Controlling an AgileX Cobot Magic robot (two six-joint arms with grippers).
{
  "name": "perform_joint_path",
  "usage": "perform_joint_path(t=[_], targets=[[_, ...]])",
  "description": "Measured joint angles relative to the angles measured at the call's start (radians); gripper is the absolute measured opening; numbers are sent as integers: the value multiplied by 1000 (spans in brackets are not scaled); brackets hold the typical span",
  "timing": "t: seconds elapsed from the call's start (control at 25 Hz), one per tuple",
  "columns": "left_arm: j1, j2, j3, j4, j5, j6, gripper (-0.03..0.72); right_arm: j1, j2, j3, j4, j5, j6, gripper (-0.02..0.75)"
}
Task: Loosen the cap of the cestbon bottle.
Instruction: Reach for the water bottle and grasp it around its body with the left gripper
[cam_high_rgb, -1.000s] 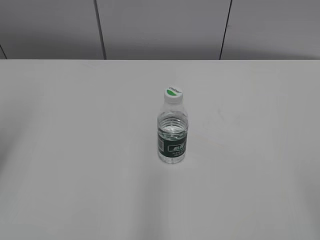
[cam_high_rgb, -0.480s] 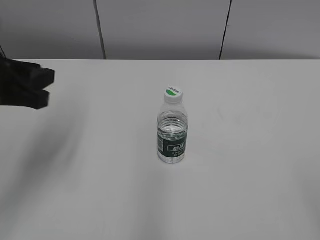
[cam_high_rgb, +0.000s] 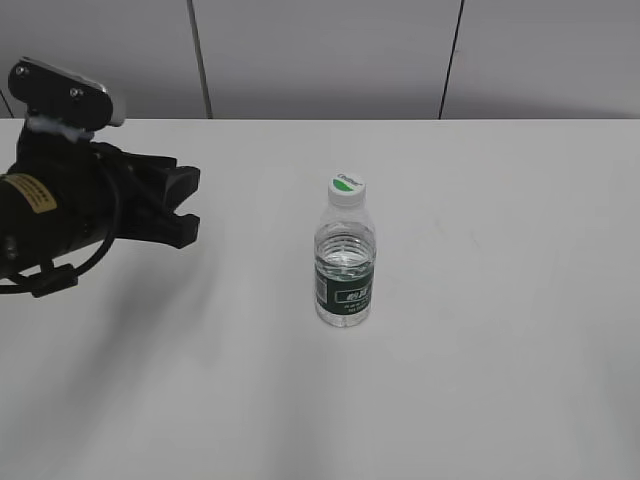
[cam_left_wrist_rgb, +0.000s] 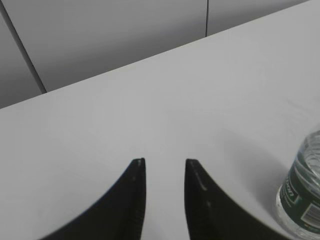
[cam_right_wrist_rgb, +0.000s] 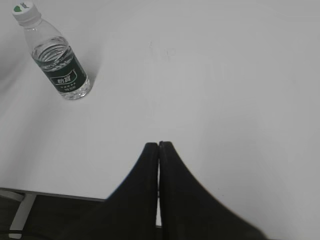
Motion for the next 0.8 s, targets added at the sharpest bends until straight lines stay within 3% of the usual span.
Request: perform_joint_path(t=[0.24, 0.6, 0.68, 0.8], targets=[[0, 82, 0, 3, -90, -4, 184, 0, 0, 0, 0, 0, 0, 3], [0, 143, 0, 50, -112, -4, 185, 0, 0, 0, 0, 0, 0, 3], [0, 143, 0, 87, -117, -5, 190, 0, 0, 0, 0, 0, 0, 3], [0, 143, 0, 241, -116, -39, 207, 0, 0, 0, 0, 0, 0, 3]])
